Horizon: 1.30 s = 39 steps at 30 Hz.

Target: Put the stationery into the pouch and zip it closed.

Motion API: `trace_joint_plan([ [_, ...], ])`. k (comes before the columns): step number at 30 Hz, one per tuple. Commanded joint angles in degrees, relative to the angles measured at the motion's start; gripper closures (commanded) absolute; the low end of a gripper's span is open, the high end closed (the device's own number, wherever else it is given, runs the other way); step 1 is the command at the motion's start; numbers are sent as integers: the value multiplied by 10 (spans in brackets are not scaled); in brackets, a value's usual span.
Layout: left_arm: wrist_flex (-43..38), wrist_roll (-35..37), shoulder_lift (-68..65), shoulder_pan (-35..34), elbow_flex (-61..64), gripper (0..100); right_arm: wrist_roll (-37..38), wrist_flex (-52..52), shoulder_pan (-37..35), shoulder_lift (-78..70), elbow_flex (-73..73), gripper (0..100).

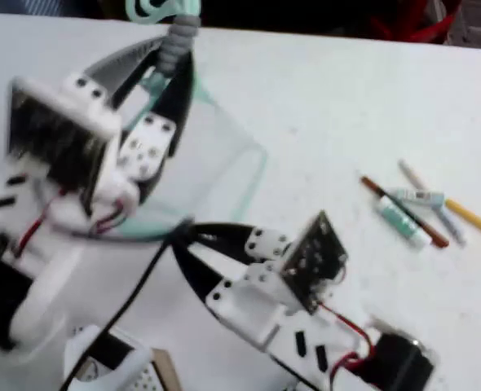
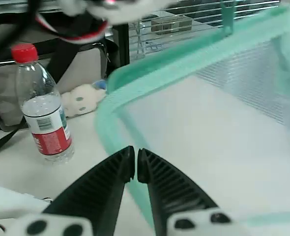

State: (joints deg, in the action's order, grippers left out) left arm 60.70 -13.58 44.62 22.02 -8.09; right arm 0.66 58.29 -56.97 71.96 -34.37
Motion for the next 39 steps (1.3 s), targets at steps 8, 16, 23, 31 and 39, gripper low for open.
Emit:
trace_joint_plan([
  [8,95,-4,51,44,-25,977,12,-36,110,87,-14,978],
  [16,128,-7,52,113,-36,977,14,-47,80,62,-47,970],
  [23,124,-7,52,91,-55,977,10,9,130,150,-2,832],
  [31,127,-7,48,92,-50,977,12,37,113,159,21,828],
  [39,183,-69,51,96,-55,977,14,14,195,91,24,748],
])
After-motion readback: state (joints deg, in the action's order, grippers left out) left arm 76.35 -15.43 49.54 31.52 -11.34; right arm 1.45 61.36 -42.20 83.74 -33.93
